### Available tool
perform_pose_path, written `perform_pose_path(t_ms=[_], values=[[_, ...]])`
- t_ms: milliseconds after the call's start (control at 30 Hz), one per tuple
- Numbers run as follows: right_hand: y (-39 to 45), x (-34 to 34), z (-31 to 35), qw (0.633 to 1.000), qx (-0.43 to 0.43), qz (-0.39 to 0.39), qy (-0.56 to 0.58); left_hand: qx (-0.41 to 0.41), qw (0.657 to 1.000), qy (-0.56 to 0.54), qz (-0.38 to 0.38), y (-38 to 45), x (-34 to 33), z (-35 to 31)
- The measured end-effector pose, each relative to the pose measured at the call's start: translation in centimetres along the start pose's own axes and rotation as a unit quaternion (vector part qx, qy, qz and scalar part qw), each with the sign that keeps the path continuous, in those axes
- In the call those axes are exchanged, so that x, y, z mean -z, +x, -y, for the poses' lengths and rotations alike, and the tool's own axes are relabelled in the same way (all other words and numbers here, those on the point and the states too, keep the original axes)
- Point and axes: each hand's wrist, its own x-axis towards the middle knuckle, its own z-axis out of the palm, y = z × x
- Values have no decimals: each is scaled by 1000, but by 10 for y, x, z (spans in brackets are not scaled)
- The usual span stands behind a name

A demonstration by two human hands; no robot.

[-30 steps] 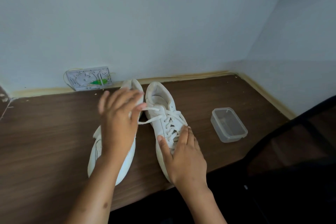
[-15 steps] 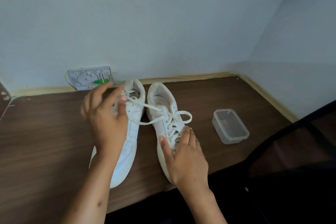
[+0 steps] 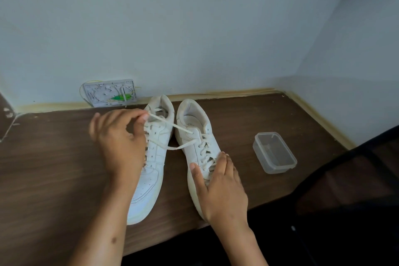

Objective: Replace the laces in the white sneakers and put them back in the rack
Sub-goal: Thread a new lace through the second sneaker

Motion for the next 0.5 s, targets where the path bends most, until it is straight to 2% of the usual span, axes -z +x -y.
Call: perform_pose_path(t_ms=[267,333,500], values=[[0,-1,1,1000,-2,-7,-1,-164,979,9,122,-21,-17,-25],[0,0,2,1000,-4,-7,0,-165,978,3,128,-27,-19,-30],[-2,1,3,1000,-2,-5,3,-92,993,23,66,-17,-15,-18]])
